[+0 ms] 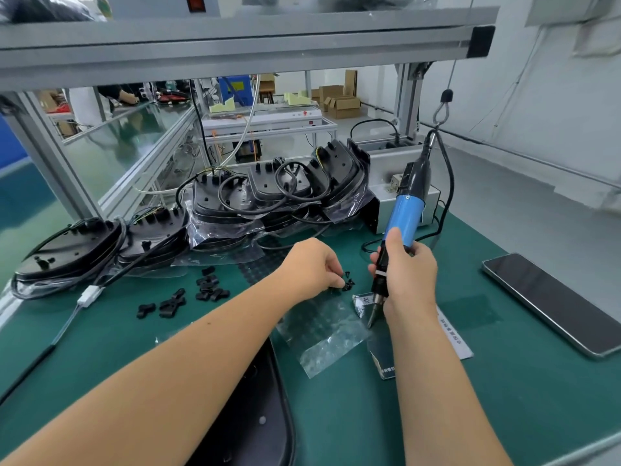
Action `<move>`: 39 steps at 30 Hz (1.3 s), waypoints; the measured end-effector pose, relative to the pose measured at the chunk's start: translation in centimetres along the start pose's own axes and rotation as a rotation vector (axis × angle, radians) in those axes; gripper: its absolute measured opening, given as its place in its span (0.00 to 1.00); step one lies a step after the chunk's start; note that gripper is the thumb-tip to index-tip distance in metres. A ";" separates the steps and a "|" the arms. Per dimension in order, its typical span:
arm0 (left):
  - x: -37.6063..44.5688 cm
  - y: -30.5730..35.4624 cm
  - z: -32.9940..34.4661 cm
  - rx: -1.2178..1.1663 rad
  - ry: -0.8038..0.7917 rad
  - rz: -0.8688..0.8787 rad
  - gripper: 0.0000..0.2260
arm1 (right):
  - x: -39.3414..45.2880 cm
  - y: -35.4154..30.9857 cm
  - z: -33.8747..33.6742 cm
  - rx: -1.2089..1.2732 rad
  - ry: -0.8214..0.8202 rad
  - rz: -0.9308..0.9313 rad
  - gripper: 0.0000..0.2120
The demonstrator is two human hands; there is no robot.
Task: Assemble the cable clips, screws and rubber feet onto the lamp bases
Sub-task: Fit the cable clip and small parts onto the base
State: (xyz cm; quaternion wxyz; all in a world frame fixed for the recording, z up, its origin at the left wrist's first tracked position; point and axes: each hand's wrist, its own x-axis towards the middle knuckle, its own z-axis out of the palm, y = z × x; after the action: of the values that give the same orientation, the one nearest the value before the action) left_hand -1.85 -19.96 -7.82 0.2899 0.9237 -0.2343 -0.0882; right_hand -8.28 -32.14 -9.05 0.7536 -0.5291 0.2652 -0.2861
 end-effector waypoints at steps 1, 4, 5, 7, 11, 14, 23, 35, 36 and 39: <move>0.0 -0.1 0.0 -0.058 -0.007 -0.024 0.05 | -0.1 -0.1 0.1 0.028 -0.013 0.004 0.13; -0.3 -0.2 -0.6 -0.310 -0.039 -0.116 0.04 | -0.4 -0.5 0.2 0.127 -0.046 0.020 0.10; -0.5 0.0 -1.0 -0.412 -0.046 -0.143 0.04 | -0.4 -0.7 0.2 0.168 -0.055 0.029 0.10; -1.1 0.5 -1.9 -0.596 -0.053 -0.173 0.04 | -0.7 -1.3 0.1 0.294 -0.091 0.066 0.10; -3.8 0.6 -3.8 -0.726 -0.089 -0.077 0.06 | -1.7 -2.3 0.2 0.547 -0.212 0.119 0.10; -6.9 -0.3 -4.3 -0.698 -0.087 0.010 0.10 | -2.5 -2.8 0.8 0.679 -0.275 0.114 0.08; -11.0 -1.1 -3.9 -0.924 0.056 0.031 0.11 | -4.7 -2.6 2.2 0.781 -0.345 0.015 0.11; -11.6 -0.9 -3.0 -0.823 0.274 -0.007 0.11 | -5.0 -2.1 2.5 0.766 -0.315 -0.021 0.10; -11.6 -0.8 -2.9 -0.779 0.298 -0.001 0.11 | -5.0 -2.1 2.5 0.765 -0.310 -0.020 0.09; -12.0 -0.6 -2.5 -0.671 0.332 0.036 0.12 | -5.1 -2.1 2.6 0.785 -0.311 -0.003 0.10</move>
State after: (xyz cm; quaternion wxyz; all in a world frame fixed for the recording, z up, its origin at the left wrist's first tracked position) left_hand -11.36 -12.48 -5.77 0.6120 0.7748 -0.1584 -0.0039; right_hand -10.33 -27.42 -5.80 0.9285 -0.2393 0.0187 -0.2833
